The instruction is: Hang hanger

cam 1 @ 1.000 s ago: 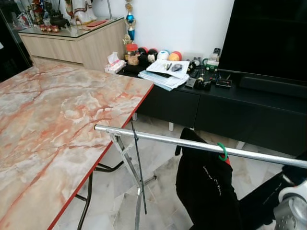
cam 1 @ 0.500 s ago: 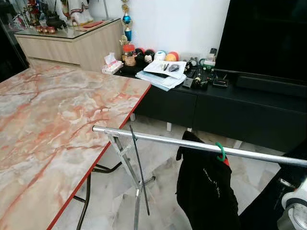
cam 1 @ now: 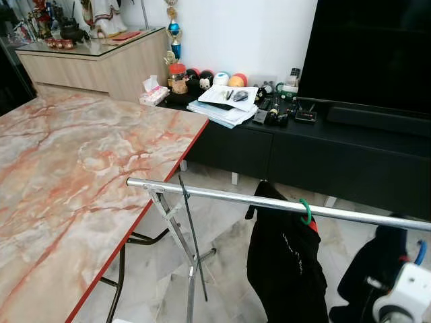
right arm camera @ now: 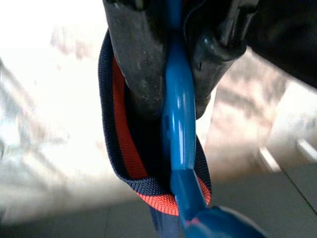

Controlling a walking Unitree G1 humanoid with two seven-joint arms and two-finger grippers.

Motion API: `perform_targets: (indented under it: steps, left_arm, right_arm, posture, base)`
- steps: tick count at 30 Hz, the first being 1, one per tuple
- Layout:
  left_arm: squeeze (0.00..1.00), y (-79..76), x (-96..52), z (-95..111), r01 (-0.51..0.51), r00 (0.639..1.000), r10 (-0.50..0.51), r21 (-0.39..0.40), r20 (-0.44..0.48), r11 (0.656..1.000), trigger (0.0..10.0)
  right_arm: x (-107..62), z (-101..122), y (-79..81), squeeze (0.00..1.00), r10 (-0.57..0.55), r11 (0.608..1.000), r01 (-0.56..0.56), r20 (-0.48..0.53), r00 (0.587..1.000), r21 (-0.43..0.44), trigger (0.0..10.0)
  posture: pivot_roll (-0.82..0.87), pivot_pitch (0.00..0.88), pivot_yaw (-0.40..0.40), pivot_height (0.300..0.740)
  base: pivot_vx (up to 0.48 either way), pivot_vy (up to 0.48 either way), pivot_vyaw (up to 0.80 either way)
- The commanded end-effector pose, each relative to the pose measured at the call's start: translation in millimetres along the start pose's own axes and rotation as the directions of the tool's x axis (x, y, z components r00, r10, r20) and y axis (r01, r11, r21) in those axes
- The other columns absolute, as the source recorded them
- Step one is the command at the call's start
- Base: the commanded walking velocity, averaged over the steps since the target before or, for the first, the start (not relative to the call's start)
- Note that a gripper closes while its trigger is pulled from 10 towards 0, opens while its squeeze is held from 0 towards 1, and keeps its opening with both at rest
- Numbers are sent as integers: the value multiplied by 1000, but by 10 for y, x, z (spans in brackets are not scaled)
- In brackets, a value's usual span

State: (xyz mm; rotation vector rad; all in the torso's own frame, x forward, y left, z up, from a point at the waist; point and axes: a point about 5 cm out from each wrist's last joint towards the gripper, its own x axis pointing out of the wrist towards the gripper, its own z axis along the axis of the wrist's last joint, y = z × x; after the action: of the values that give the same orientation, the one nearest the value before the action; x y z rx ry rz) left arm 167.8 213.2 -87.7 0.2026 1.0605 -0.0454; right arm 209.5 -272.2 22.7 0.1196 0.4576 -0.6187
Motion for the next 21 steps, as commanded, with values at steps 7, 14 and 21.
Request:
perform_targets:
  steps: [7, 14, 21]
  left_arm:
    - [0, 11, 0, -12, -24, 1000, 23, -33, -6, 999, 10000]
    - [0, 12, -1, -14, -28, 1000, 28, -46, -5, 999, 10000]
    - [0, 15, -4, -42, -33, 999, 33, -69, -12, 997, 10000]
  right_arm:
    - [149, 23, 133, 0, 25, 999, -24, -10, 1000, 27, 1333]
    - [223, 40, 236, 0, 63, 998, -63, -19, 998, 8, 10000]
    - [252, 13, 399, 0, 147, 989, -148, -24, 989, -23, 10000]
  posture:
    - [14, 0, 48, 740]
    - [27, 0, 47, 740]
    - [37, 0, 42, 740]
  base:
    - [0, 0, 0]
    - [0, 0, 0]
    - [0, 0, 0]
